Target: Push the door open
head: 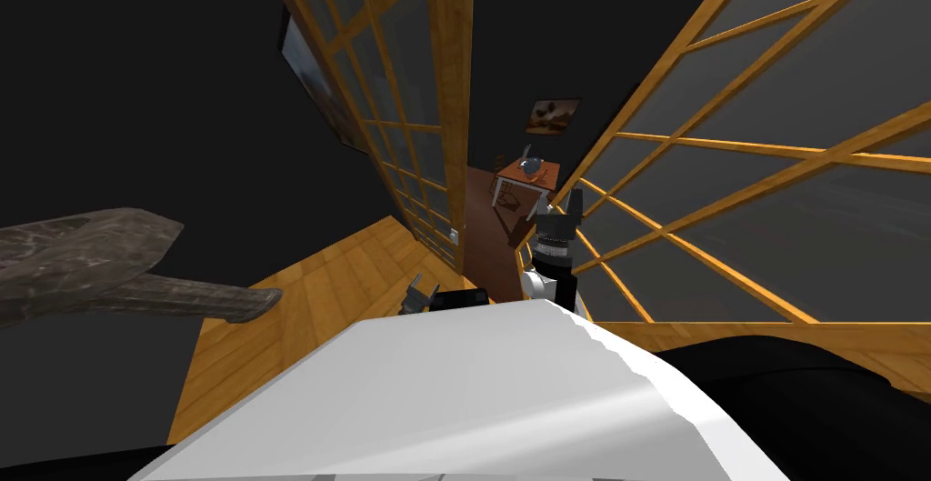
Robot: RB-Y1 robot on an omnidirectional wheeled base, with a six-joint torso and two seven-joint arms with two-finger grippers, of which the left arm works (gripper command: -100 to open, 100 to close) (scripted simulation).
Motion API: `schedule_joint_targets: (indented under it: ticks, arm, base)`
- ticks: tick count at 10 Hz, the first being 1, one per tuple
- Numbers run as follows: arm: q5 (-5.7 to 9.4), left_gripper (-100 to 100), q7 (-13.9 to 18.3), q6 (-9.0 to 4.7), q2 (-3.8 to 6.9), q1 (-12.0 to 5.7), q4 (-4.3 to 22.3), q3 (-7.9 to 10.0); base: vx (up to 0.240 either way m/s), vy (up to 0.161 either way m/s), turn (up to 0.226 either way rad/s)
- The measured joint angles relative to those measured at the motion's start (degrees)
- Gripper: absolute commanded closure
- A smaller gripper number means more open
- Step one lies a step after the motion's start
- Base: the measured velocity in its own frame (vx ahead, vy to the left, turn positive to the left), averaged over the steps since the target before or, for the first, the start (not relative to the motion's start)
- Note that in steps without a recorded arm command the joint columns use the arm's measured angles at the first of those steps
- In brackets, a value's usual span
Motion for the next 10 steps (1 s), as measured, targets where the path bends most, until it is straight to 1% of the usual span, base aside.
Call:
schedule_joint_targets:
  ticks: [1,3,5,8,10]
  arm:
    - [-0.68,-100,-1.0,-0.80,-0.13,-0.16,1.4,0.24]
    - [-2.81,-100,-3.1,-1.98,-0.91,0.07,3.2,0.29]
    - [-4.31,-100,-5.0,-3.48,-1.37,0.18,5.4,0.64]
    - [-7.01,-100,-8.0,-5.53,-2.65,0.52,8.3,0.86]
    - [-8.61,-100,-10.1,-6.81,-3.63,0.13,11.0,1.12]
  base:
    - [0.154,0.084,-0.052]
    - [0.158,0.061,-0.063]
    - [0.171,0.051,-0.043]
    - [0.169,0.066,-0.053]
    - [0.190,0.073,-0.052]
